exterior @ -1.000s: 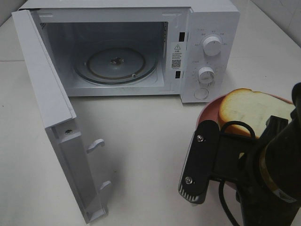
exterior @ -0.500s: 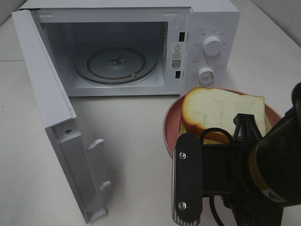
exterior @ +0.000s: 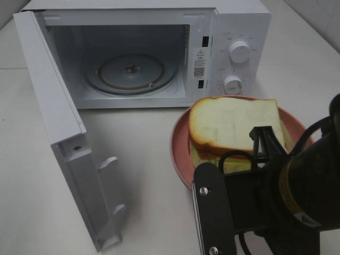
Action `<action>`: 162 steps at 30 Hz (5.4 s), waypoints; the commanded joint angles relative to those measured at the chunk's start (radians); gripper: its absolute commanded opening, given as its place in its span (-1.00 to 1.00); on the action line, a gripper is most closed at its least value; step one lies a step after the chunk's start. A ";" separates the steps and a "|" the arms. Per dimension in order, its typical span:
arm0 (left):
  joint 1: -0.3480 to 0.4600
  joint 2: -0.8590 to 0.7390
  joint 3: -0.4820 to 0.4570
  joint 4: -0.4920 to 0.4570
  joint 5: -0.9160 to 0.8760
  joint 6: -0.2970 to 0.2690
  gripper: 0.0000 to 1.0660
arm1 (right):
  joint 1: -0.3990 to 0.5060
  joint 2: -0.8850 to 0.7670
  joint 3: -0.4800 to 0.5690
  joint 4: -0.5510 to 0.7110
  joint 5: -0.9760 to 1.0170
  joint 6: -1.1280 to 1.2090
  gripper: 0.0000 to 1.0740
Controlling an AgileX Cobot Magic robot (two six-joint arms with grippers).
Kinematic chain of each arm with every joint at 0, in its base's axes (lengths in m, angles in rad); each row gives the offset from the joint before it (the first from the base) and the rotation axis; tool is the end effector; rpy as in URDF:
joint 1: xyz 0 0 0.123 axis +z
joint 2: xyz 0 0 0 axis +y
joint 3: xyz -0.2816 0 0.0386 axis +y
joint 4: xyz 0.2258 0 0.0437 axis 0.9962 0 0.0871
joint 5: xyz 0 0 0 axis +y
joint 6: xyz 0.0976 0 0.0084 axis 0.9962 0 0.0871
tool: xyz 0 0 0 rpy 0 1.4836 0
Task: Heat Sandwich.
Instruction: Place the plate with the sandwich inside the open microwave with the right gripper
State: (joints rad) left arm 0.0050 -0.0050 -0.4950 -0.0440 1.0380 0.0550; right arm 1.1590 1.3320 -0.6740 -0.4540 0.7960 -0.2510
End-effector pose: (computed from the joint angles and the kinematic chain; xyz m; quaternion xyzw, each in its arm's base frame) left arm -0.0165 -0.0038 0.2641 0.0218 0.8468 -0.0061 0.5315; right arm 0.1082 0.1708 0.2122 -0.7349 0.6473 -0.1147 0.1664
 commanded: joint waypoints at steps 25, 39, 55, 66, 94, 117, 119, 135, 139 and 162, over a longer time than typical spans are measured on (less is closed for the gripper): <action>0.000 -0.008 0.002 -0.006 -0.001 -0.001 0.92 | -0.278 -0.005 -0.002 0.166 -0.201 -0.825 -1.00; 0.000 -0.008 0.002 -0.006 -0.001 -0.001 0.92 | -0.370 -0.005 -0.021 0.287 -0.198 -1.006 -1.00; 0.000 -0.008 0.002 -0.006 -0.001 -0.001 0.92 | -0.370 0.126 -0.161 0.317 -0.224 -1.018 -1.00; 0.000 -0.008 0.002 -0.006 -0.001 -0.001 0.92 | -0.362 0.233 -0.264 0.338 -0.219 -1.018 -1.00; 0.000 -0.008 0.002 -0.006 -0.001 -0.001 0.92 | -0.362 0.424 -0.498 0.327 -0.155 -1.011 -1.00; 0.000 -0.008 0.002 -0.006 -0.001 -0.001 0.92 | -0.362 0.633 -0.797 0.282 -0.002 -0.897 -1.00; 0.000 -0.008 0.002 -0.006 -0.001 -0.001 0.92 | -0.362 0.639 -0.808 0.282 0.002 -0.895 -1.00; 0.000 -0.008 0.002 -0.006 -0.001 -0.001 0.92 | -0.364 0.763 -1.006 0.271 0.047 -0.844 -1.00; 0.000 -0.008 0.002 -0.006 -0.001 -0.001 0.92 | -0.365 0.788 -1.042 0.250 0.056 -0.827 -1.00; 0.000 -0.008 0.002 -0.006 -0.001 -0.001 0.92 | -0.424 0.963 -1.322 0.250 0.084 -0.805 -1.00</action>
State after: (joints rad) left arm 0.0050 -0.0050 -0.4950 -0.0440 1.0380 0.0550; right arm 0.7390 2.3010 -1.9840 -0.1940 0.9060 -1.0620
